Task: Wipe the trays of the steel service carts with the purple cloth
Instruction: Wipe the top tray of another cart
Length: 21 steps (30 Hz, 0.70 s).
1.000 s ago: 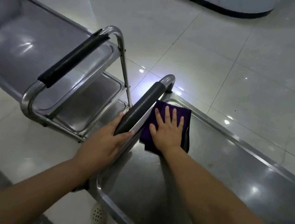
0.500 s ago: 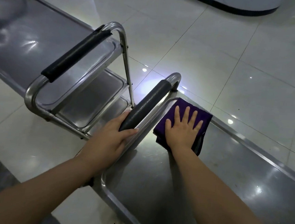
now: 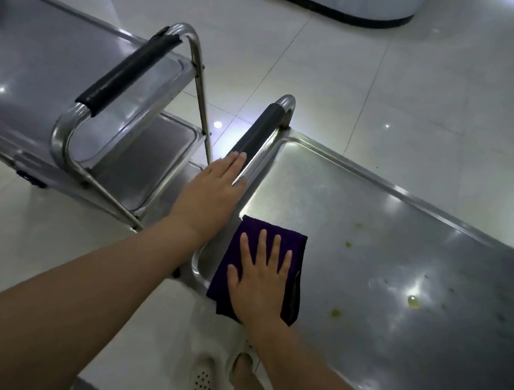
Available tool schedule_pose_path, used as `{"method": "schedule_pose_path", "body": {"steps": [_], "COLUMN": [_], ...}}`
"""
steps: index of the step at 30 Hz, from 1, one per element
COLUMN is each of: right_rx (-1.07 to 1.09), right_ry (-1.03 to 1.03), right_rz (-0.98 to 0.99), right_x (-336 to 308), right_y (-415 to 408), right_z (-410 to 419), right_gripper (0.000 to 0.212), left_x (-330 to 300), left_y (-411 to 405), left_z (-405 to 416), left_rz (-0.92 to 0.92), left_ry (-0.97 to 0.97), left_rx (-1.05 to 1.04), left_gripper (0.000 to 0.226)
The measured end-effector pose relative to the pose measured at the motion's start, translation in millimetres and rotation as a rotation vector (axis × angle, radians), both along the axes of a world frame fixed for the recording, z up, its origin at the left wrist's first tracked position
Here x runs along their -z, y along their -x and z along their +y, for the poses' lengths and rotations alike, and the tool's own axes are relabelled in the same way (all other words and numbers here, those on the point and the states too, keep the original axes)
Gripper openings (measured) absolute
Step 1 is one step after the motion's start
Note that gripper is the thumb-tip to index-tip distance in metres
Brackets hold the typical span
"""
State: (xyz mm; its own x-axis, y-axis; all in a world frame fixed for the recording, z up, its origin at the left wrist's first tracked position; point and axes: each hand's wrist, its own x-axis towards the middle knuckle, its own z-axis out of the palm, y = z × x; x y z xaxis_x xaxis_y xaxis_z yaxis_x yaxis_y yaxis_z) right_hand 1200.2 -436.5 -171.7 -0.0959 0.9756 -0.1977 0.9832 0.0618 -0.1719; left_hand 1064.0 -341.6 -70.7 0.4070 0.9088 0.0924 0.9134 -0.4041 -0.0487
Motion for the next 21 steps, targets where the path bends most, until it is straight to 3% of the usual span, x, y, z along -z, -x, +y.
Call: {"method": "schedule_pose_path", "body": {"steps": [9,21], "right_rx": [-0.057,-0.061], "right_ry": [0.045,0.020], "right_rz": [0.005,-0.065], "right_x": [0.4,-3.1], "right_y": [-38.0,-137.0], "right_z": [-26.3,135.0], "right_gripper": [0.065,0.064], "left_x": [-5.0,6.7], "left_y": [-6.4,-13.1], "left_z": [-9.2,1.5], "left_rz": [0.179,0.125], "left_ry": [0.022,-0.033], "left_rx": [-0.011,-0.036], "left_gripper": [0.057,0.050]}}
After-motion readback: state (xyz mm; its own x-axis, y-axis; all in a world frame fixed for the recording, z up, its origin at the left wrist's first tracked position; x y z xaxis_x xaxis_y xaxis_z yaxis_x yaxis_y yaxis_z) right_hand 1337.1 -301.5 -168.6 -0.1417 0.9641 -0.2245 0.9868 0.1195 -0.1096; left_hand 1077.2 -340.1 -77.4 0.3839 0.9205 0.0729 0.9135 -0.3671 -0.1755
